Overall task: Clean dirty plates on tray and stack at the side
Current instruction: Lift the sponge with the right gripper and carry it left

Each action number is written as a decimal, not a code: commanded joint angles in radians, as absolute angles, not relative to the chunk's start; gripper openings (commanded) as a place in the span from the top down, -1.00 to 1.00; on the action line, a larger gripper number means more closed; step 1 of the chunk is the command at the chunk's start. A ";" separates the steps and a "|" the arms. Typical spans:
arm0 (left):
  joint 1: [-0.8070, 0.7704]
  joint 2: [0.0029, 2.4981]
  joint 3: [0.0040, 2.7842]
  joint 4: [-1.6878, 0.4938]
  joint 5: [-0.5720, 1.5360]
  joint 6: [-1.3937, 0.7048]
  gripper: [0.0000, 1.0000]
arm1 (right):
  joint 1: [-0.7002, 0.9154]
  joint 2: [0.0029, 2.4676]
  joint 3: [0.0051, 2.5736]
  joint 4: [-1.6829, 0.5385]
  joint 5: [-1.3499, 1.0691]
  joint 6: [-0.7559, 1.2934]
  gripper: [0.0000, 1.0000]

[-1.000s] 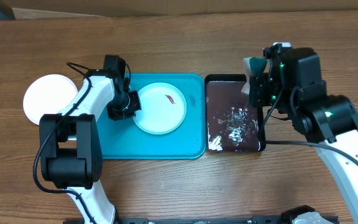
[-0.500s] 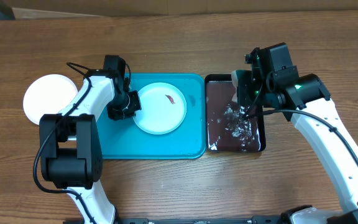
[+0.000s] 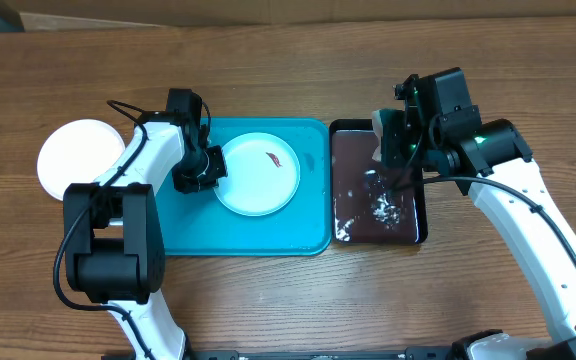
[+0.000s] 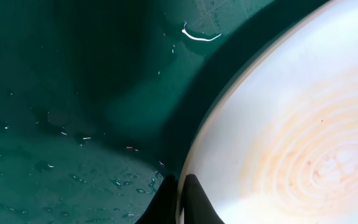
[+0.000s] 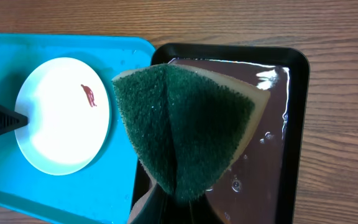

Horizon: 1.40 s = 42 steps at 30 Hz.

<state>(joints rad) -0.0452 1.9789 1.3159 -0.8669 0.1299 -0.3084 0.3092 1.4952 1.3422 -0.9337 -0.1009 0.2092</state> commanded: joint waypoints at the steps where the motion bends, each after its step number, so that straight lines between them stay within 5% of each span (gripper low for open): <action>1: -0.040 1.991 1.291 -0.855 0.079 -0.322 0.92 | 0.314 1.467 1.346 -0.929 -0.106 0.208 0.93; 26: -0.040 1.991 1.291 -0.856 0.079 -0.322 0.92 | 0.314 1.686 1.342 -0.920 -0.106 0.200 0.93; 42: -0.040 1.991 1.291 -0.850 0.104 -0.322 0.92 | 0.391 1.697 1.722 -1.112 -0.110 0.178 0.93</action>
